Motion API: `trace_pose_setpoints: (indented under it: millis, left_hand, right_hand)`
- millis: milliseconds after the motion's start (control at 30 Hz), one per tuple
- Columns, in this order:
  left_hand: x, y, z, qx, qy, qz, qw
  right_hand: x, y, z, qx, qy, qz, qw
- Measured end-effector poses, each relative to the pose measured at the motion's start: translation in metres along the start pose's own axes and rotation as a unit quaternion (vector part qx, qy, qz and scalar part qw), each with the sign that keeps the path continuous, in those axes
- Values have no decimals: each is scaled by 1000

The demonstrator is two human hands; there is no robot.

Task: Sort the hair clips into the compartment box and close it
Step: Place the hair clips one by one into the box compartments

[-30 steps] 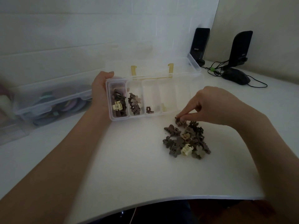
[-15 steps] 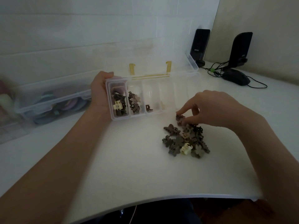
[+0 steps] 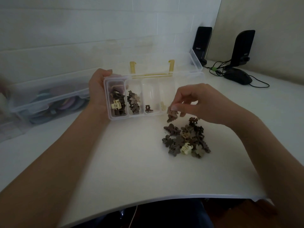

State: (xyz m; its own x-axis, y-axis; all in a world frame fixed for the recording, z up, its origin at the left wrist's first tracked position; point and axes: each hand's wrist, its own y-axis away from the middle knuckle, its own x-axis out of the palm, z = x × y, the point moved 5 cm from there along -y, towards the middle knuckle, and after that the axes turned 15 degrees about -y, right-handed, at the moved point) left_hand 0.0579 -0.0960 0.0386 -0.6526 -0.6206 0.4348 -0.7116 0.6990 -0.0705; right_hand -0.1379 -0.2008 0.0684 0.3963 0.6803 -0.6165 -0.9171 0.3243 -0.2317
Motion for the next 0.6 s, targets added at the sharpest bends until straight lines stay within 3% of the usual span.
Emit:
trace_pose_setpoints:
  millis: [167, 300, 600]
  left_hand:
    - [1, 1, -2, 10, -9, -8, 1000]
    - [1, 0, -1, 6, -10, -2, 1000]
    - [2, -1, -1, 8, -16, 12, 1000]
  right_hand:
    - [4, -3, -2, 24, -173, -36, 984]
    - [4, -4, -8, 67, -299, -65, 950]
    - [4, -2, -12, 111, -381, -48, 916]
